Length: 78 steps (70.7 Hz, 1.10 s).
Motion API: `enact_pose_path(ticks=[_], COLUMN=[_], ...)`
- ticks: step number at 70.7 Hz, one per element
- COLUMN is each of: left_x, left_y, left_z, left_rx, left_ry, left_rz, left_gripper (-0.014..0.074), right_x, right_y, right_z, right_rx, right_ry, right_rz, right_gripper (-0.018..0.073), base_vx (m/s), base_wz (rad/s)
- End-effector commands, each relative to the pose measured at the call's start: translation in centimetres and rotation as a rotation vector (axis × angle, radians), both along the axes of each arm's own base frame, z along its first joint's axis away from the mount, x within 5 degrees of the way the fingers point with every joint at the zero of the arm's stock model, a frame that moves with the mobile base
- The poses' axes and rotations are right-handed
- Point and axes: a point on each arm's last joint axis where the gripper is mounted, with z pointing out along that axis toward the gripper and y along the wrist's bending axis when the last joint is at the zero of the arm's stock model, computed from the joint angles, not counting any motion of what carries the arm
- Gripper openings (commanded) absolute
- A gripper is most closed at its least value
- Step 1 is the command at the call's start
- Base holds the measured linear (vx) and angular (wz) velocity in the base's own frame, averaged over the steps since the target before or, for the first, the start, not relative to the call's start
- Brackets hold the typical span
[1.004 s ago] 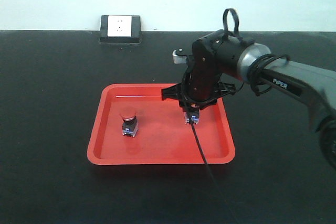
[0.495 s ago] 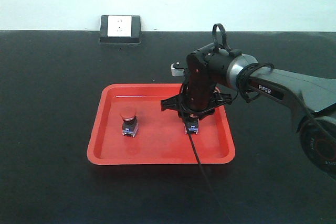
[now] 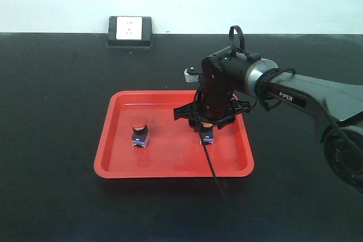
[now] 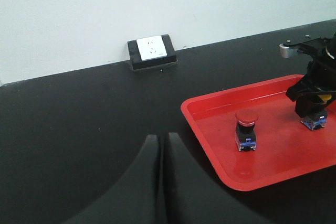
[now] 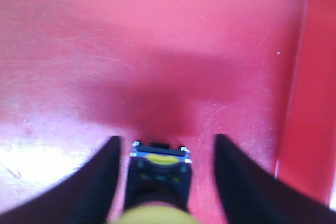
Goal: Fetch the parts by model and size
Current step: 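Set the yellow-capped button beside the red one and open the right gripper, then lift the right gripper and withdraw it away from the tray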
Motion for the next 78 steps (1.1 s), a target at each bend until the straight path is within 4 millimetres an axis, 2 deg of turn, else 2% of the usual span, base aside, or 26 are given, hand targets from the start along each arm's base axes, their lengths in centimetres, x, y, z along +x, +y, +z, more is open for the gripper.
enact_pose_path(ticks=[1,10,30,39,52,69,78], left_x=[0.1,0.1,0.1,0.1,0.1,0.1,0.1], left_y=[-0.1,-0.1,0.0,-0.1,0.0,0.0,0.0], left_z=[1.1,1.0,0.9,1.0,1.1,1.0,1.0], left_rx=[-0.001,0.003,0.007,0.006,0.004,0.005,0.005], left_ry=[-0.058,-0.043,-0.042,-0.044,-0.048,-0.046,-0.046], left_rz=[-0.015,-0.007,-0.004,-0.005,-0.006,-0.005,-0.005], left_gripper=[-0.0006,-0.0006,-0.0006,-0.0006,-0.0006,-0.0006,-0.0006], right_x=[0.2,0.0,-0.9,-1.6,-2.6,-3.2,-3.8], right_y=[0.0,-0.1,0.1,1.0,2.2,1.6,1.3], right_z=[4.5,5.5,7.1,7.2,9.0,11.2,11.7], right_rx=[0.042,0.053,0.018,-0.005,0.002,-0.002,0.002], right_ry=[-0.125,-0.146,-0.164,-0.162,-0.218,-0.262,-0.281], right_rz=[0.018,0.018,0.047,0.08,0.125,0.142,0.177], right_gripper=[0.0606,0.0729,0.0692,0.0666,0.0654,0.065,0.0647], base_vx=[0.0,0.0,0.0,0.0,0.0,0.0,0.0], base_wz=[0.0,0.0,0.0,0.0,0.0,0.0,0.0])
